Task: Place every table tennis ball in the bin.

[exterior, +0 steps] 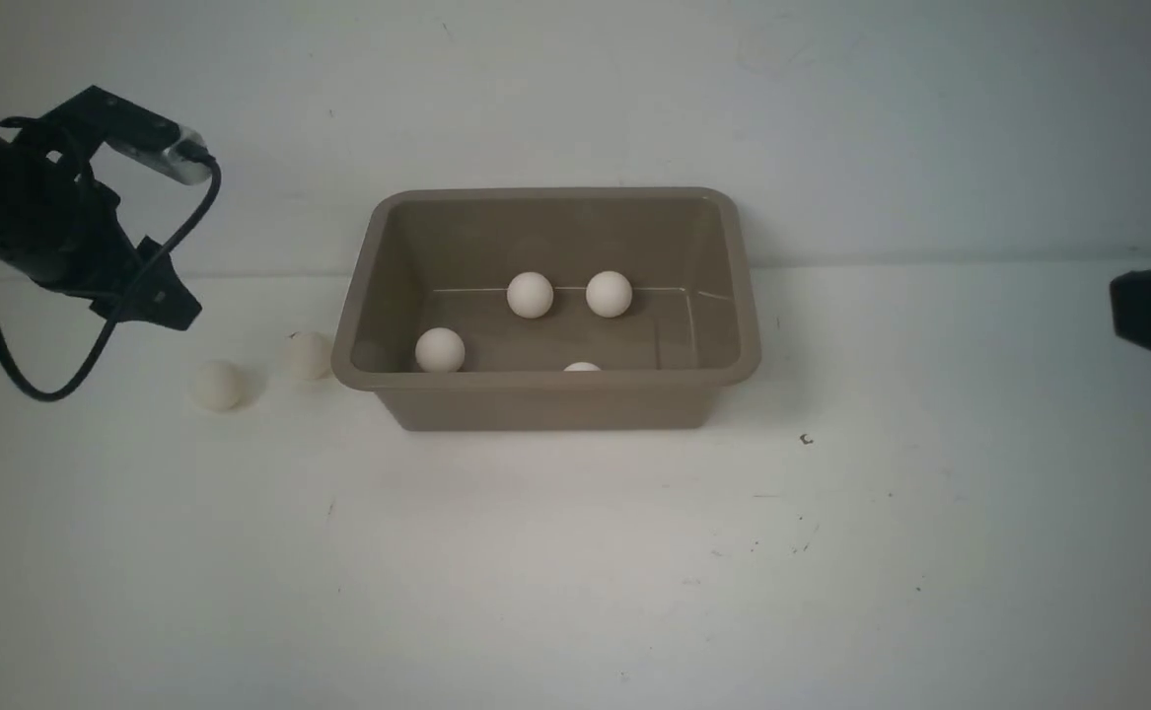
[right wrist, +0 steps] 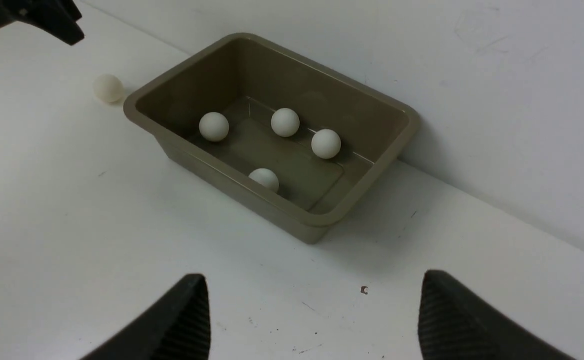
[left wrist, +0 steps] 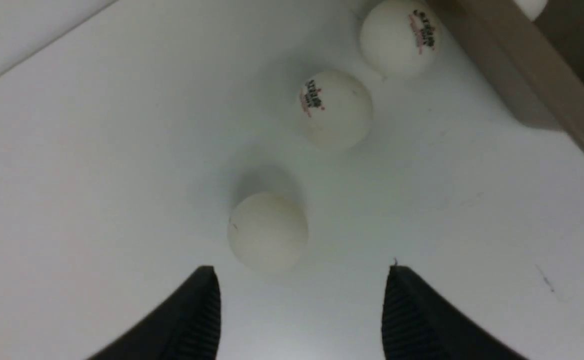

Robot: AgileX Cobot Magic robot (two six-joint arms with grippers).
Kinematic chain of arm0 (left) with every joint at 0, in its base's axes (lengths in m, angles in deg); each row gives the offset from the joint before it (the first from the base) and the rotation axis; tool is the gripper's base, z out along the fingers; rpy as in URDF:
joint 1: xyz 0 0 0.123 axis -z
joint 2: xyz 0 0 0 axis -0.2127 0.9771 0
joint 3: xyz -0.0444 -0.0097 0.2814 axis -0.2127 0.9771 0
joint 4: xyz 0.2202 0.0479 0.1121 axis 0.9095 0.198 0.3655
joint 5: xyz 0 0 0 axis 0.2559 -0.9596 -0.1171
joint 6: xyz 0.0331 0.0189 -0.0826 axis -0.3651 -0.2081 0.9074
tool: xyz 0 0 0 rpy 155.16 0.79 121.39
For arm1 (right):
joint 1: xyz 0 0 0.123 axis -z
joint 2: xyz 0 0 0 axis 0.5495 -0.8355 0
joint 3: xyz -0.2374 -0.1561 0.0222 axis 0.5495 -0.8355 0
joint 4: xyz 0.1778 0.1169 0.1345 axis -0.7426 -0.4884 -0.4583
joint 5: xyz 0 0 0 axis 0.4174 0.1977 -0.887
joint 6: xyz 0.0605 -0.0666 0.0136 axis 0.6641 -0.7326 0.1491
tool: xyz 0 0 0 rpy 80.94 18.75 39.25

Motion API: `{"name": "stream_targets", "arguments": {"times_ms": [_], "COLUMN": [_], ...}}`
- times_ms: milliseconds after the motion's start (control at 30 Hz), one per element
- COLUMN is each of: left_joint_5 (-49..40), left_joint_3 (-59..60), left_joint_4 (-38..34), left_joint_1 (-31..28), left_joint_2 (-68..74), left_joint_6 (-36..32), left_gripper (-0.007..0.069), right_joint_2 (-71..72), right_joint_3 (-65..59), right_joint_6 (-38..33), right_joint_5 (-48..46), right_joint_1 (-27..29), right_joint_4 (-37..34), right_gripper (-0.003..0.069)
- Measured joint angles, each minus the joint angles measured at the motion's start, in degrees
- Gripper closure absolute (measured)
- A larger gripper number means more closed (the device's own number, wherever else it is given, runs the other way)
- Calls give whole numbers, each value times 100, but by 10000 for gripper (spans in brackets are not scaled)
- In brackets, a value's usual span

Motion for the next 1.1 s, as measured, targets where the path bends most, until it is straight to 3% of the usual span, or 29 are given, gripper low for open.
{"name": "stream_targets", "arguments": {"times_ms": [433,1100], "left_joint_5": [-337,283], "left_joint_3": [-553,-553], "left_joint_4": [171,150], "left_joint_1": [90,120], "left_joint_2": [789,1017], "left_joint_6": [635,786], "left_gripper": [195,195], "right_joint_2": [0,0], "right_joint_3": [0,0], "right_joint_6": [0,-211], "right_joint_5": [0,0], "right_joint_1": [0,0], "right_joint_4": [-58,-227], "right_gripper": [152,152]}}
